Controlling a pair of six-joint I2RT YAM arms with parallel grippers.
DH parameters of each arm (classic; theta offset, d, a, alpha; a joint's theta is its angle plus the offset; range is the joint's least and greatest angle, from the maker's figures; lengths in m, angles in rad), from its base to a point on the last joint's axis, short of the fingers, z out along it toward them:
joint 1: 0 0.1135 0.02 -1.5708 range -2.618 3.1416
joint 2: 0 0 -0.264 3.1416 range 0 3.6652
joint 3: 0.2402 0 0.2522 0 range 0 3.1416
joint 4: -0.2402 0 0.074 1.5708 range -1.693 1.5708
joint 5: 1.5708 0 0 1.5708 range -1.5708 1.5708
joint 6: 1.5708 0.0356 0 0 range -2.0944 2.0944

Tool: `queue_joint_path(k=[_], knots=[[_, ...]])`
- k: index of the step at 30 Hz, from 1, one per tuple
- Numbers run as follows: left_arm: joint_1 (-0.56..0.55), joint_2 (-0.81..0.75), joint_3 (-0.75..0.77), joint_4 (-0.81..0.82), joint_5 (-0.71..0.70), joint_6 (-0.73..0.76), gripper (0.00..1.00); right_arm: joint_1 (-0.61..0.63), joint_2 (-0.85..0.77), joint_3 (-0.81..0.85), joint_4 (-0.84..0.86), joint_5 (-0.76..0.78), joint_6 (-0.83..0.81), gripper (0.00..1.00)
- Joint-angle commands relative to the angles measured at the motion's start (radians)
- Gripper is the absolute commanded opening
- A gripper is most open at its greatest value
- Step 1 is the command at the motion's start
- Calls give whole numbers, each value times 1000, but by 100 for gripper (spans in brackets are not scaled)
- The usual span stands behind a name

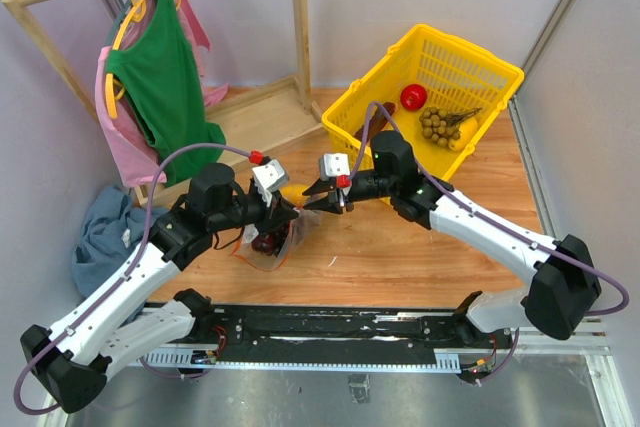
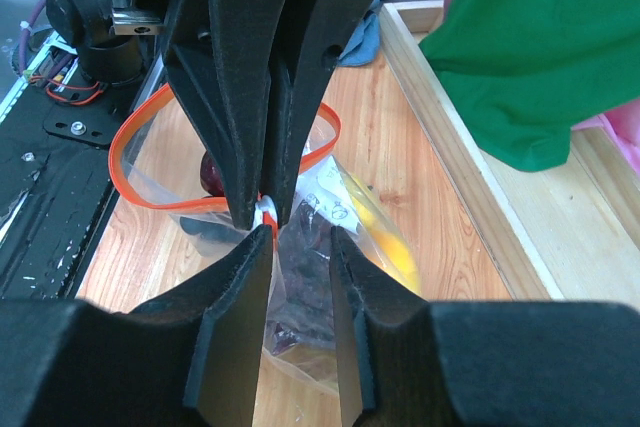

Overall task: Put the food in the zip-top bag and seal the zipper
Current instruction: Zip the zipper food storage bag at the center of the board.

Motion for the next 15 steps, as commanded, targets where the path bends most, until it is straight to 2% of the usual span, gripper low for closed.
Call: queue_joint_path(k=[1,6,15], knots=[[-3,-5,-3,56,42,24,0,1,38,59,-71,-62,-63,30],[-3,-4,-3,53,48,29,0,10,72,93,-138,-81,-91,23],[-3,-1,7,40,61,46,0,15,120,153,-222,-129,-139,21]])
